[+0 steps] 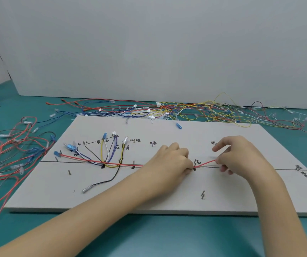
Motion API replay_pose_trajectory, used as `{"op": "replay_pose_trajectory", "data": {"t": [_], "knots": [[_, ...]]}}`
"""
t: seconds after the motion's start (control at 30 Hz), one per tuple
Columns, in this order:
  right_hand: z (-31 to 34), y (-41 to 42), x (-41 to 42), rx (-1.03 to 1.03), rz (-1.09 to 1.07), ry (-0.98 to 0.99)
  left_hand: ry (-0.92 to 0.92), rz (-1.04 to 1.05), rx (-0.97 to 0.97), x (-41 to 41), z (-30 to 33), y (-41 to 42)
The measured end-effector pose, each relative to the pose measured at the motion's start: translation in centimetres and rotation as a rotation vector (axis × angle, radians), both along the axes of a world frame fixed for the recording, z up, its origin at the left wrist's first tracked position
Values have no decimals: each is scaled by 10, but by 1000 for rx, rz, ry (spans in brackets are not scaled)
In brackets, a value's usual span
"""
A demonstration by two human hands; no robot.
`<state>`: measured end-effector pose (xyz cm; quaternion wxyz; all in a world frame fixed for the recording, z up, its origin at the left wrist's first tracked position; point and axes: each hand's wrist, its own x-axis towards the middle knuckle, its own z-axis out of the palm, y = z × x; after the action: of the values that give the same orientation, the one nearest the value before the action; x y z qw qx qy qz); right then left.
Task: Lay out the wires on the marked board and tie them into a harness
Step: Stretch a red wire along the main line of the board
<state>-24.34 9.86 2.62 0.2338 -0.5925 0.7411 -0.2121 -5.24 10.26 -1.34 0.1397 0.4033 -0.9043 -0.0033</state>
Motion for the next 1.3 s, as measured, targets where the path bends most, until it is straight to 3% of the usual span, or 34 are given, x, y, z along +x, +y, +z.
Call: {"op": "replay_pose_trajectory", "data": {"t": [0.13, 0.37, 0.5, 0.63, 0.7, 0.77, 0.83, 0.93, 1.03, 1.13, 1.3], "knots": [[-2, -3, 4, -58, 39, -68, 160, -18, 132, -7, -1, 1], [-8, -17, 9, -394, -43, -180, 239, 3, 131, -16, -6, 5], [-10, -20, 7, -463, -182, -424, 220, 19, 121, -16, -9, 6], [-9, -21, 7, -429, -317, -844, 206, 39, 97, -17, -10, 7], [-7, -20, 7, -433, -372, -930, 202, 43, 89, -18, -10, 9], [-8, -22, 4, -480, -427, -914, 197, 43, 82, -18, -10, 10], [-9, -22, 3, -556, -427, -747, 195, 43, 80, -18, -10, 10], [-13, -19, 10, -596, -266, -397, 187, 44, 78, -19, -11, 10], [-17, -22, 17, -568, -140, -246, 189, 43, 73, -19, -12, 11], [-16, -25, 13, -533, -104, -349, 194, 42, 83, -19, -11, 11], [-12, -24, -8, -511, -263, -777, 206, 40, 118, -19, -10, 10]]}}
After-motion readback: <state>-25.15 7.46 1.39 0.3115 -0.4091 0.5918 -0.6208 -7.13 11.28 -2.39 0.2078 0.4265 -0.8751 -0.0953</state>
